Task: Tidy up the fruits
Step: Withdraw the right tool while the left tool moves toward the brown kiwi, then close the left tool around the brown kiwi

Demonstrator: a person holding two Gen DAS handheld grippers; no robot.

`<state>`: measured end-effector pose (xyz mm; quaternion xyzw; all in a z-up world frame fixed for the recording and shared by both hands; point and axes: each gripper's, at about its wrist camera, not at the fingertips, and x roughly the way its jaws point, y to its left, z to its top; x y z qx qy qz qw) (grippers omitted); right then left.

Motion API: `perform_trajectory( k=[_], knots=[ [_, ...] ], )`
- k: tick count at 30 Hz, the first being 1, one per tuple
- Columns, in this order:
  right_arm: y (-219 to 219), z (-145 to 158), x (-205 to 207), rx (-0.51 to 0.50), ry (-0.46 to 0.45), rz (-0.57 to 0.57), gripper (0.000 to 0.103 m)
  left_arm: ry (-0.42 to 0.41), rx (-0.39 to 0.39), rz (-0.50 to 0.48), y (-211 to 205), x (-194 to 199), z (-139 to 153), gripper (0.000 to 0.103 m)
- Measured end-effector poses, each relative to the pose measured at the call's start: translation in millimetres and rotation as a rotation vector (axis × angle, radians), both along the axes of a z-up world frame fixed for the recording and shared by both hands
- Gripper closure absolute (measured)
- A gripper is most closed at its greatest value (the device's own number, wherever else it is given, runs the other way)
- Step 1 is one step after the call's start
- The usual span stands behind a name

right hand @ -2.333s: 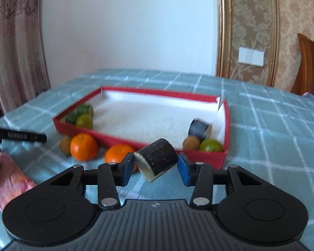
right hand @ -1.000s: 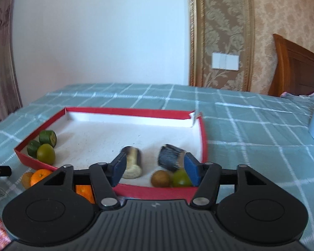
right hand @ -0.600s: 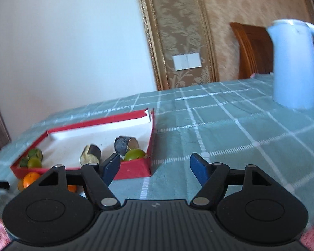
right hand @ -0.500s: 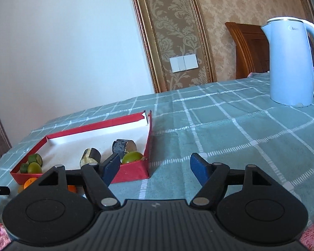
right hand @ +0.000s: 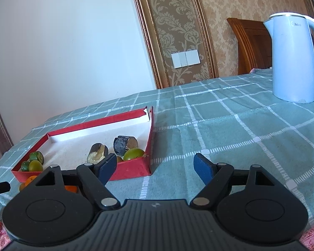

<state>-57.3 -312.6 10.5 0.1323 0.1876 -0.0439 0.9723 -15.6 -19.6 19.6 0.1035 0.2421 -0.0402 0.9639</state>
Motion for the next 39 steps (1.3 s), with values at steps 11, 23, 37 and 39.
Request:
perform_trajectory(
  k=[11,23,37,39],
  knots=[
    [-2.6,-0.4,0.1,0.020,0.001,0.005,0.022,0.097,0.059,-0.008,-24.8,20.9,-16.5,0.000],
    [-3.1,-1.2,1.2,0.036,0.004,0.009,0.022,0.141,0.006,0.069,-20.9,48.2,-19.0,0.000],
    [-3.3,-1.4,1.7,0.042,0.005,0.010,0.022,0.118,-0.044,-0.024,-18.7,39.4,-19.4,0.037],
    [-3.1,-1.8,2.0,0.042,0.006,0.010,0.022,0.114,-0.039,-0.029,-20.3,38.3,-19.6,0.045]
  ],
)
